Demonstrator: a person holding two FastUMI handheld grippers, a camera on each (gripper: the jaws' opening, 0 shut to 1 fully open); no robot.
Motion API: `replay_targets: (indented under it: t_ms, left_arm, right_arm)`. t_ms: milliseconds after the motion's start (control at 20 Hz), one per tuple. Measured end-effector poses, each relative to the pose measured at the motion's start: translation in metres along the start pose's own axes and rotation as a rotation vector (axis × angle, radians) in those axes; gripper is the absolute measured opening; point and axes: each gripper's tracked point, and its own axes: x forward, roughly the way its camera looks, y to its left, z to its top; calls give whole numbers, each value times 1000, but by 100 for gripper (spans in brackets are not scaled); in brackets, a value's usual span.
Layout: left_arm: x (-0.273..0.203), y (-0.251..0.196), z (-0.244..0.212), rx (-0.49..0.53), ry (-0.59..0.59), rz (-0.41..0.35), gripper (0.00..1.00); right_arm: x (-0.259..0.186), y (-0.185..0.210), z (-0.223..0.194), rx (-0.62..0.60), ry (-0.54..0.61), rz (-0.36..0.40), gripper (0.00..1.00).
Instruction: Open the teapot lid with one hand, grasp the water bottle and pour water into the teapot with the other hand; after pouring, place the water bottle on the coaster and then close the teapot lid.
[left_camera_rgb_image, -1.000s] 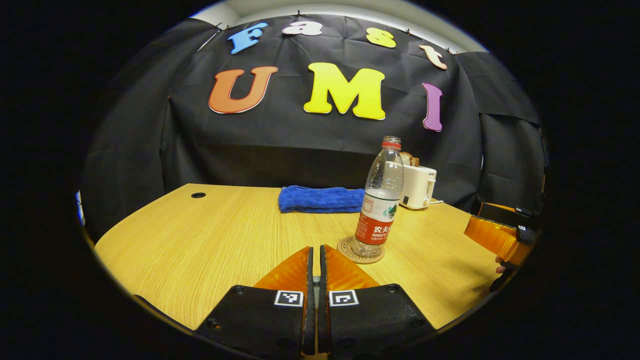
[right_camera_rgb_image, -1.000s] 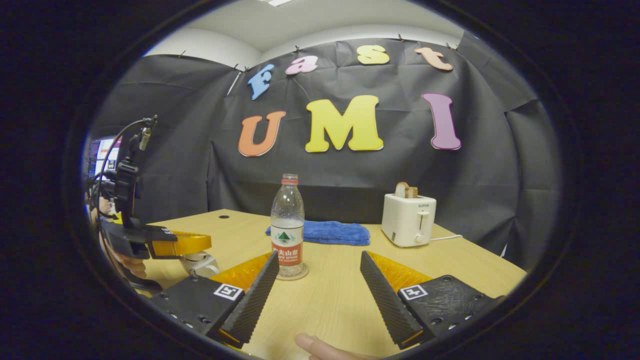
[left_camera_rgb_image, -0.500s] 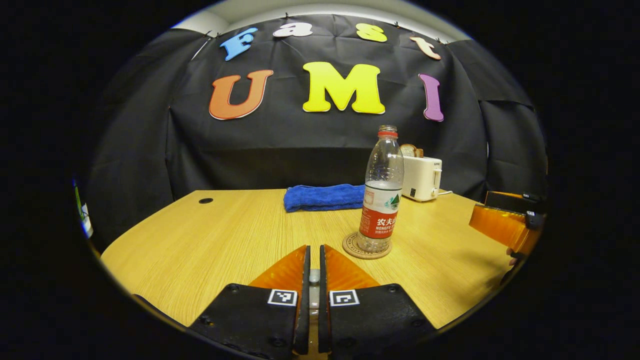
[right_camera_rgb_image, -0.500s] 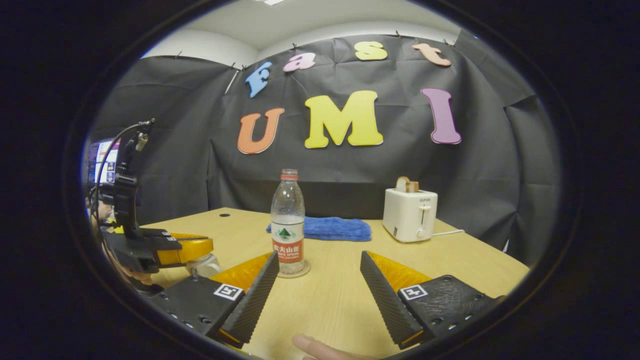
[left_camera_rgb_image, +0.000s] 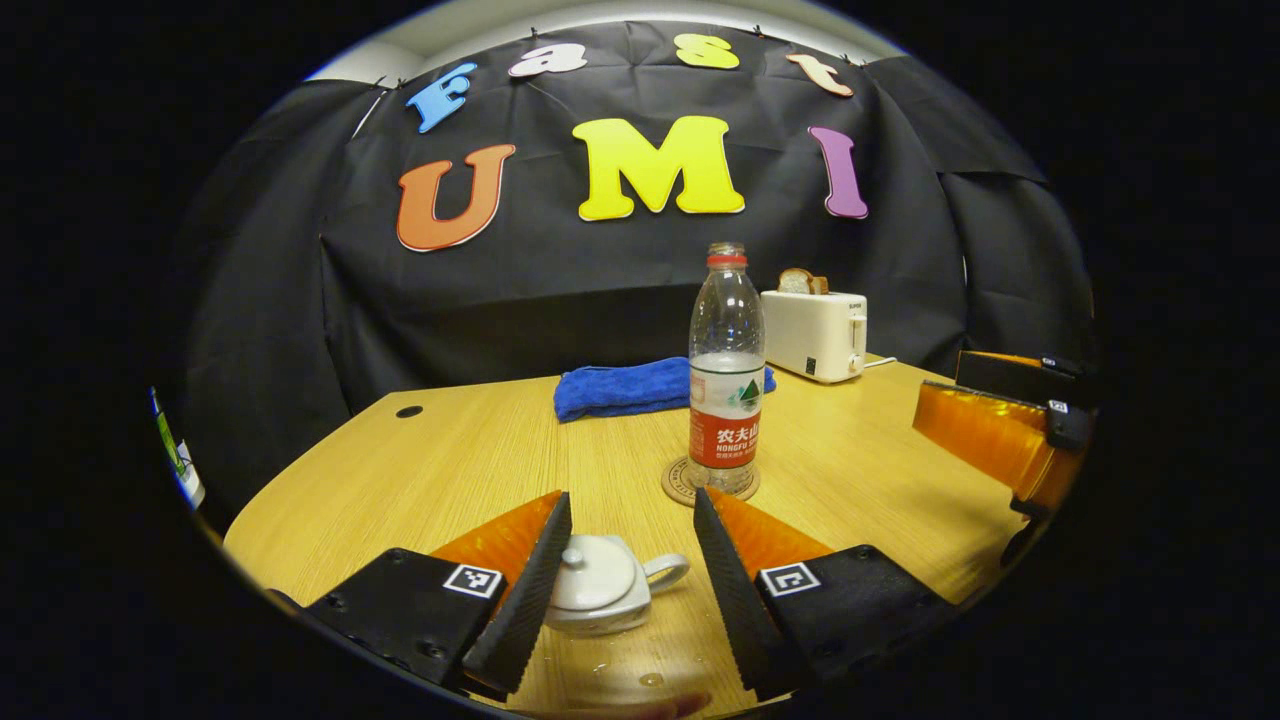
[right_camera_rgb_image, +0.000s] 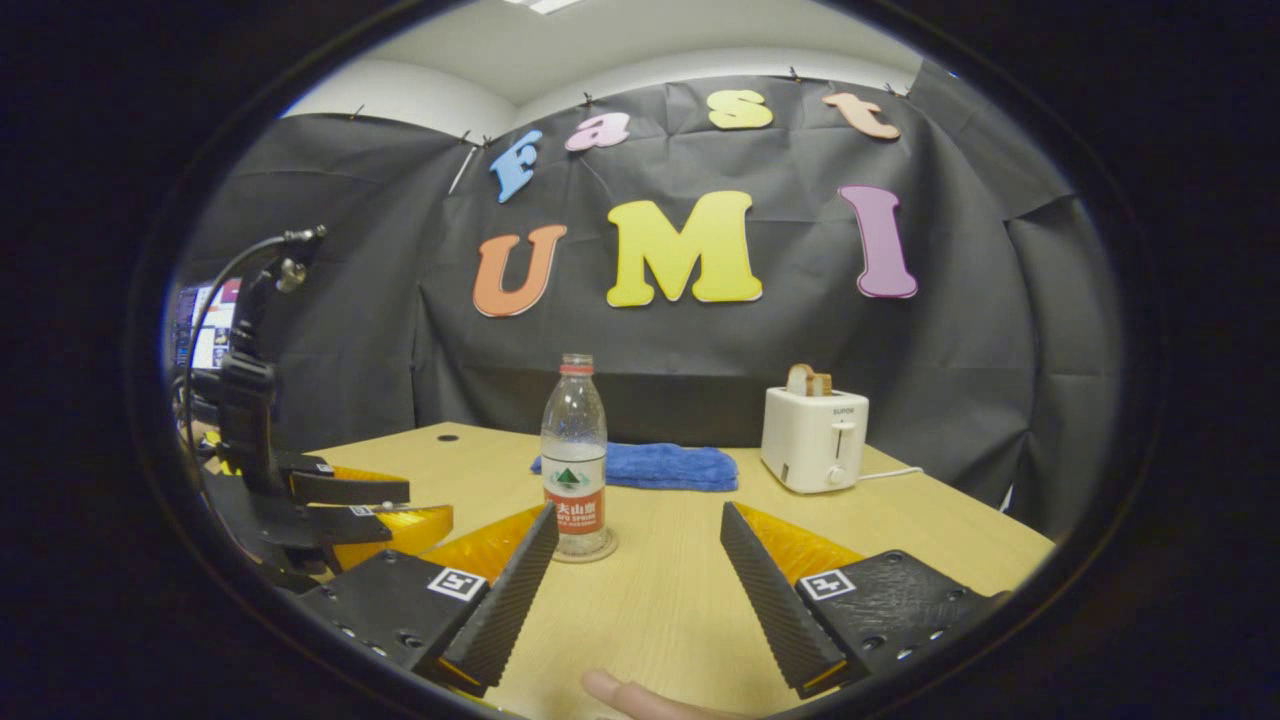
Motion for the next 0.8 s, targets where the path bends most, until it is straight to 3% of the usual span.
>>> replay_targets:
  t_ms: [50, 150, 400, 550, 650, 800]
  left_arm:
    - [-6, 3, 11, 2, -26, 13, 82]
    - [-20, 5, 34, 5, -86, 35, 100]
    - [-57, 10, 75, 8, -161, 74, 99]
    - [-79, 11, 87, 14, -167, 81, 96]
    - [-92, 15, 92, 2, -166, 89, 99]
    - [-105, 21, 91, -35, -139, 94, 99]
  right_arm:
    - [-2, -2, 3, 3, -1, -8, 98]
    - [-9, -7, 13, 8, -11, -26, 98]
    - [-29, -21, 35, -6, -22, -89, 99]
    - [-43, -24, 49, 21, -14, -105, 96]
    - [-52, -21, 55, 69, -2, -89, 98]
    - [-68, -30, 70, 68, -16, -131, 98]
